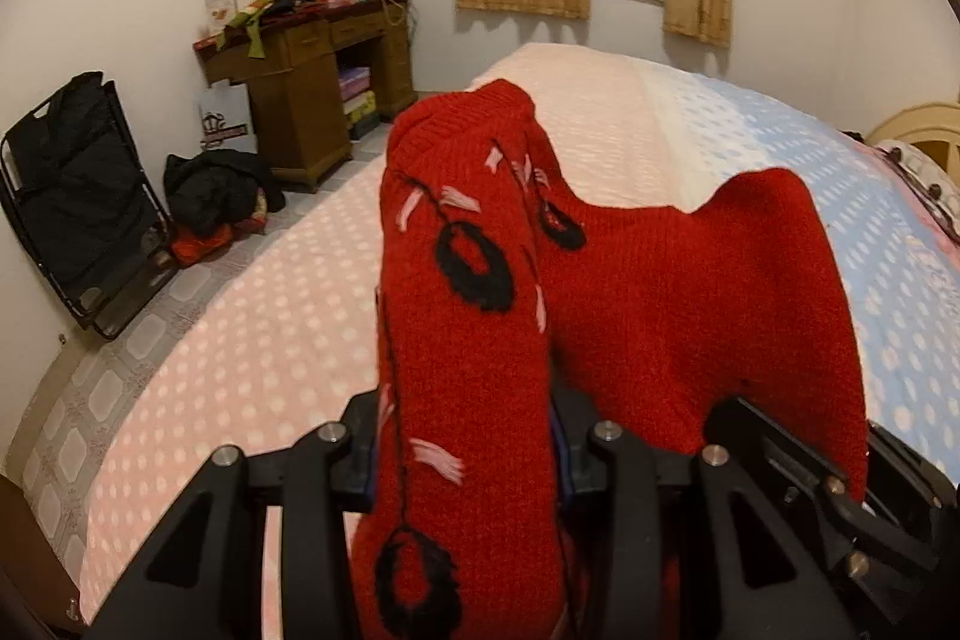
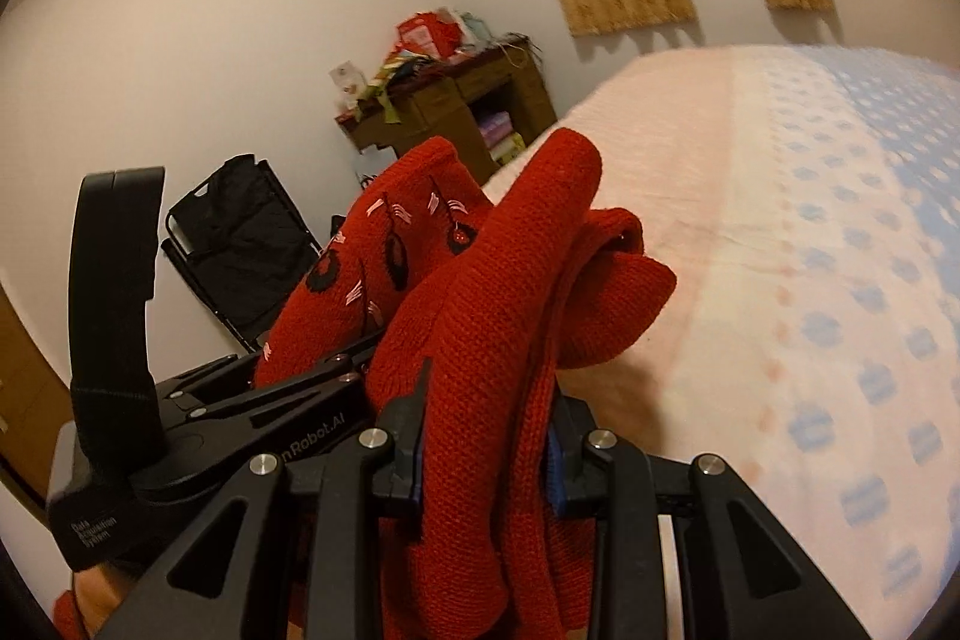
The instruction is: Fold small clothes
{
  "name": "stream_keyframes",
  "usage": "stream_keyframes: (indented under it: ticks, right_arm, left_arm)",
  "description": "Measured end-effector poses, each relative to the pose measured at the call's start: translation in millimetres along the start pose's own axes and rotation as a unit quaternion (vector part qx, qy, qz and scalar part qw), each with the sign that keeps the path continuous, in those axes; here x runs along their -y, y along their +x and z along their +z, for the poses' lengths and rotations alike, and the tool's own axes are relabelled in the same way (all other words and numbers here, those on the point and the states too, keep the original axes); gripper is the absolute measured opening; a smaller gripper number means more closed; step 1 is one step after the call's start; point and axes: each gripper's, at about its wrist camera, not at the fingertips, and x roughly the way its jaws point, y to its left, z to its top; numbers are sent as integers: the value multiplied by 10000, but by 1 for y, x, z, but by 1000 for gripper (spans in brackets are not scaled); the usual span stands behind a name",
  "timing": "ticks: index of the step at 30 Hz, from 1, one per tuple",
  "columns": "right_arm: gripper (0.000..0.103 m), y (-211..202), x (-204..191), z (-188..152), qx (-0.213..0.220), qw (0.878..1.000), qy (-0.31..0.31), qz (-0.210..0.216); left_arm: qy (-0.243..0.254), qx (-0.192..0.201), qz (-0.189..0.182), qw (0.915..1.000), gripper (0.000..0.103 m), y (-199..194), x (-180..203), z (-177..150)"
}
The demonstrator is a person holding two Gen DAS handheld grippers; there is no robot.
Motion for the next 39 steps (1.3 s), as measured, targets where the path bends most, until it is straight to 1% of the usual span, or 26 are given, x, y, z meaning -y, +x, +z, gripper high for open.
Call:
stream_keyframes:
  ticks: [2, 4, 6, 7, 11, 15, 17, 20, 22, 23, 25, 27, 28, 29, 30, 32, 34, 35, 37, 38, 39]
  right_arm:
    - [30, 19, 2, 0, -73, 9999, -50, -132]
    - [30, 41, 5, -4, -238, 9987, -169, -407]
    - [30, 58, 9, -12, -371, 9964, -343, -679]
    - [29, 63, 13, -16, -426, 9960, -326, -713]
    - [29, 68, 30, -14, -534, 9968, -19, -596]
    - [29, 72, 29, -14, -551, 9960, -99, -694]
    - [29, 72, 30, -14, -565, 9961, -70, -675]
    - [30, 75, 32, -11, -574, 9963, -17, -644]
    - [30, 74, 33, -11, -566, 9963, -28, -653]
    - [30, 74, 34, -12, -558, 9963, -31, -654]
    - [30, 74, 37, -11, -544, 9965, 8, -641]
    - [32, 73, 38, -12, -533, 9963, 59, -671]
    - [33, 73, 40, -12, -530, 9962, 81, -681]
    - [36, 73, 41, -11, -529, 9961, 119, -694]
    - [42, 73, 44, -11, -544, 9957, 174, -726]
    - [50, 72, 48, -10, -592, 9948, 263, -786]
    - [51, 64, 49, -10, -587, 9948, 336, -761]
    - [51, 57, 48, -9, -515, 9946, 356, -822]
    - [51, 33, 43, -11, -198, 9941, 260, -1033]
    - [51, 16, 36, -13, 35, 9943, 30, -1061]
    - [48, 6, 28, -15, 153, 9939, -217, -1069]
  left_arm:
    - [86, -31, 126, 9999, 42, 20, 0, 0]
    - [88, -202, 220, 9995, 42, 42, 0, -5]
    - [36, -173, 216, 9996, 42, 49, -6, -7]
    - [11, -169, 169, 9997, 42, 50, -7, -8]
    - [-31, -197, 189, 9996, 43, 51, -11, -9]
    - [-227, -298, 104, 9992, 48, 50, -18, -9]
    - [-380, -397, 29, 9985, 52, 52, -25, -7]
    - [-560, -520, -49, 9971, 55, 53, -32, -7]
    - [-751, -609, -209, 9951, 55, 46, -38, -8]
    - [-801, -626, -277, 9944, 58, 41, -40, -9]
    - [-804, -554, -412, 9944, 60, 25, -46, -14]
    - [-679, -445, -425, 9958, 67, 11, -49, -19]
    - [-616, -392, -407, 9965, 73, 5, -51, -23]
    - [-580, -381, -379, 9969, 79, 2, -52, -25]
    - [-566, -379, -354, 9970, 81, -1, -55, -28]
    - [-654, -421, -366, 9963, 84, -5, -61, -33]
    - [-798, -545, -380, 9946, 86, -1, -67, -38]
    - [-851, -598, -379, 9939, 86, 1, -71, -37]
    - [-956, -637, -442, 9924, 86, 0, -75, -40]
    - [-965, -641, -458, 9922, 86, -2, -75, -43]
    - [-959, -656, -457, 9922, 86, -4, -75, -47]
